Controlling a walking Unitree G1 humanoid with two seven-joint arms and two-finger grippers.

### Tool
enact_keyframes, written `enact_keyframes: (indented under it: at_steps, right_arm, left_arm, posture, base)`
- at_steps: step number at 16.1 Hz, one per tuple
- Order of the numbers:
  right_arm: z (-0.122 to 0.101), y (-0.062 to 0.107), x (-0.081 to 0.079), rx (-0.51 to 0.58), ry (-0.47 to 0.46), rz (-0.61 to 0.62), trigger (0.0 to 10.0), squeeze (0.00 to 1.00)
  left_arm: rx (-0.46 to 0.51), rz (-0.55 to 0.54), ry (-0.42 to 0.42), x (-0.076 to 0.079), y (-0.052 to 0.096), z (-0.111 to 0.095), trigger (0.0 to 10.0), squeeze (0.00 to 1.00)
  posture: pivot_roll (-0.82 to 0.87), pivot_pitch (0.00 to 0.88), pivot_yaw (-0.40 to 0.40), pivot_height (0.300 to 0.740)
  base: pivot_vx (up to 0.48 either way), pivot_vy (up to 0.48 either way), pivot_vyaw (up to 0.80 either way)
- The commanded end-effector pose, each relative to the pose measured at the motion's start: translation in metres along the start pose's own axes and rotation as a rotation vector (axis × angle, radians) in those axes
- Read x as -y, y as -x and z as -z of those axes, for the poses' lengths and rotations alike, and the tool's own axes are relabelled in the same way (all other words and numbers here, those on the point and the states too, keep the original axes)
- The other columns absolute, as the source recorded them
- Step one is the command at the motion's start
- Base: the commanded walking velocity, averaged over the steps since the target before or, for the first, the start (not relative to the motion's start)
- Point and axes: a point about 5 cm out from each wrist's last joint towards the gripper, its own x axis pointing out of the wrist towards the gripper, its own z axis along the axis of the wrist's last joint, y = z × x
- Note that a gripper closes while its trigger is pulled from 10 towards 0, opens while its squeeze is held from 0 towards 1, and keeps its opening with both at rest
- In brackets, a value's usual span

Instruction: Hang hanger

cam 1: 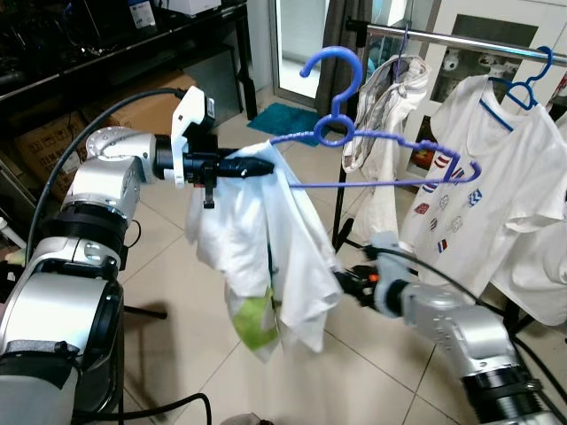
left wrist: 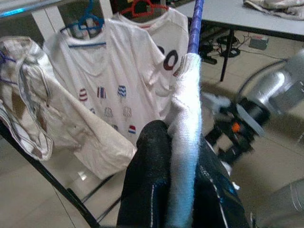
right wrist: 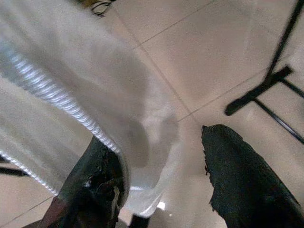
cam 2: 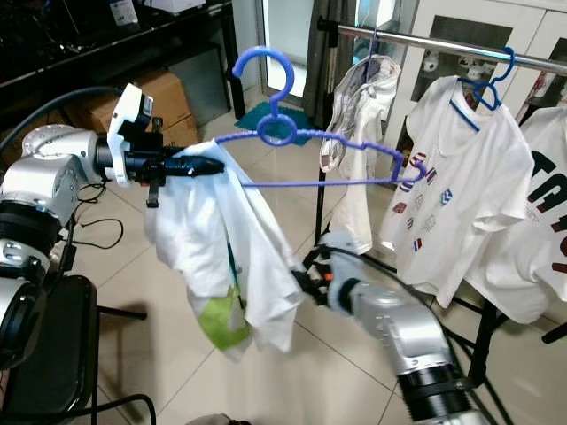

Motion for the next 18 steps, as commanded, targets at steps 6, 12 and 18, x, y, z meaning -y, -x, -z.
enact_keyframes:
  at_steps: [6, 12, 18]
  right_arm:
    - [0.010, 0.020, 0.058, -0.003, -0.047, 0.197, 0.0, 0.00]
    - [-0.001, 0.039, 0.100, 0.114, -0.141, 0.372, 0.0, 0.00]
    - [-0.010, 0.067, 0.137, 0.246, -0.297, 0.542, 0.0, 0.00]
  left_arm:
    - [-0.005, -0.043, -0.062, 0.003, 0.019, -0.004, 0.0, 0.00]
    - [-0.030, -0.114, -0.134, 0.017, 0.031, 0.004, 0.0, 0.00]
    - [-0.001, -0.260, -0.117, 0.041, 0.056, 0.025, 0.0, 0.00]
  posture:
    - [-0.15, 0.000, 0.096, 0.740]
    - [-0.15, 0.000, 0.103, 0.740]
    - [-0.14, 0.000, 0.098, 0.740]
  base:
    - [0.000, 0.000, 0.00]
    - [0.000, 0.000, 0.00]
    - [0.000, 0.000, 0.00]
